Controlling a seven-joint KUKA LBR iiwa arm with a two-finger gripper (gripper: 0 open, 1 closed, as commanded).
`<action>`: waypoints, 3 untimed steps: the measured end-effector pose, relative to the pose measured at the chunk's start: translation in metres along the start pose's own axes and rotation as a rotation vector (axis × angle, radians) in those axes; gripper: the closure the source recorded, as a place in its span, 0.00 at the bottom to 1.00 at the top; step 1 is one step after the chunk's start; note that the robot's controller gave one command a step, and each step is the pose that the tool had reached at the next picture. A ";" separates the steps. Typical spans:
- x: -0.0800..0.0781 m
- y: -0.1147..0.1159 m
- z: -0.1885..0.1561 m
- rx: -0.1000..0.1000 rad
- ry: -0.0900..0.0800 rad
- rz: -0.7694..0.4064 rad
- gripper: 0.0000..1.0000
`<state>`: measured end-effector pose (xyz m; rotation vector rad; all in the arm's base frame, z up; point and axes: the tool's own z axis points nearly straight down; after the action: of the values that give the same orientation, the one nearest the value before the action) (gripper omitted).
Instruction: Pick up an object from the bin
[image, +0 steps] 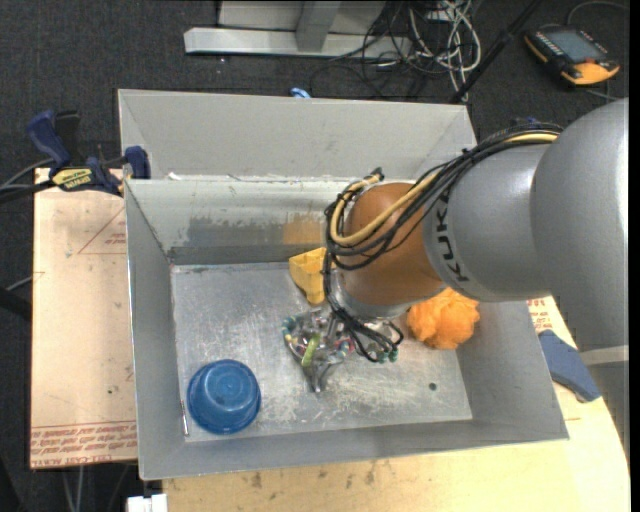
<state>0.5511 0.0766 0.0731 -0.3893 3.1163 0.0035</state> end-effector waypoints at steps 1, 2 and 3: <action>0.000 0.000 0.000 0.000 0.000 0.001 1.00; 0.001 -0.018 -0.111 0.001 -0.001 -0.001 1.00; 0.001 -0.018 -0.110 0.001 -0.001 -0.001 1.00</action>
Offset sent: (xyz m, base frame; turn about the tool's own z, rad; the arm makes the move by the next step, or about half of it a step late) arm 0.0031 -0.0183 0.1108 -0.0037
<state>0.5546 0.0587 0.1835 -0.3912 3.1152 0.0018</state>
